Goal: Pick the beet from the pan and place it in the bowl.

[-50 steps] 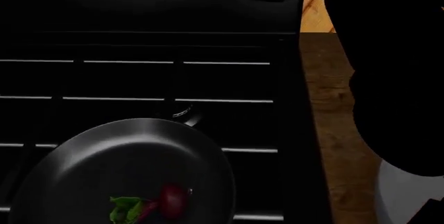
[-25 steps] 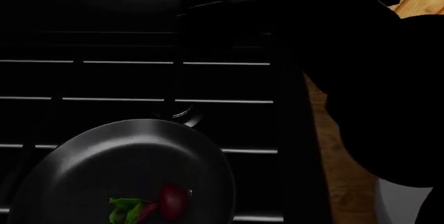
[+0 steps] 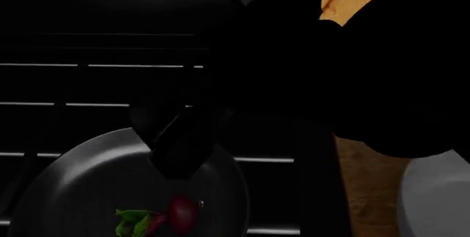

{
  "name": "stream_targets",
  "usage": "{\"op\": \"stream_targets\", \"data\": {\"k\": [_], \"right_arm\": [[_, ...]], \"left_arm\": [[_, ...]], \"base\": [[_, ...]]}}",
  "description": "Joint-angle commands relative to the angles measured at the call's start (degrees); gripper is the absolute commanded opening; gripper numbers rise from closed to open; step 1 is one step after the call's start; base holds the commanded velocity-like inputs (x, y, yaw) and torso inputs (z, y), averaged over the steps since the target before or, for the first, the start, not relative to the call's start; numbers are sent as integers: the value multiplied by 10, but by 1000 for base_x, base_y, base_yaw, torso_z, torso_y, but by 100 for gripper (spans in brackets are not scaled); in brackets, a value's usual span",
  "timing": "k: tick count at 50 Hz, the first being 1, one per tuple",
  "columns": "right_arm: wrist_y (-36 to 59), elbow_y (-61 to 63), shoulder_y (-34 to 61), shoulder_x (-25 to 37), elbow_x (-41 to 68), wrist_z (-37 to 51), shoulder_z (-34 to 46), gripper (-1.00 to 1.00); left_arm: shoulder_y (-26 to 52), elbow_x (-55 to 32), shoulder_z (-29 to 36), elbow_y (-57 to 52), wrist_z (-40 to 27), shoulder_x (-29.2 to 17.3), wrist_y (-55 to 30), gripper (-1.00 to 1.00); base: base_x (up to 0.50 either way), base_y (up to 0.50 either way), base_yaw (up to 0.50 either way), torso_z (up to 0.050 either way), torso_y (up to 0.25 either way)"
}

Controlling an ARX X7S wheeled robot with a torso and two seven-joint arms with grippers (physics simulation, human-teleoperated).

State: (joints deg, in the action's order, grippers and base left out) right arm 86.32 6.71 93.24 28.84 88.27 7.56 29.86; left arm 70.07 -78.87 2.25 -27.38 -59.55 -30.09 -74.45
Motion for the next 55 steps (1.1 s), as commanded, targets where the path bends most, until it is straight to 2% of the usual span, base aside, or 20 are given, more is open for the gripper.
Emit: {"op": "stream_targets", "data": {"k": [1, 12, 21, 45, 55], "right_arm": [[-33, 14, 54, 27, -141, -271, 146, 100], [-85, 5, 91, 32, -236, -402, 251, 100], [-115, 7, 99, 17, -273, -460, 306, 100], [-145, 17, 120, -14, -315, -520, 375, 100], [-160, 25, 131, -24, -342, -539, 409, 100]], "left_arm": [[-4, 6, 6, 3, -10, -3, 3, 100], [3, 11, 20, 10, -25, 3, 1, 100], [4, -8, 17, 5, -53, -2, -7, 100], [-27, 0, 14, -4, -75, -12, 9, 100], [-30, -23, 5, -15, -108, -17, 5, 100]], "base": [[0, 0, 0, 0, 0], [0, 0, 0, 0, 0], [0, 0, 0, 0, 0], [0, 0, 0, 0, 0], [0, 0, 0, 0, 0]]}}
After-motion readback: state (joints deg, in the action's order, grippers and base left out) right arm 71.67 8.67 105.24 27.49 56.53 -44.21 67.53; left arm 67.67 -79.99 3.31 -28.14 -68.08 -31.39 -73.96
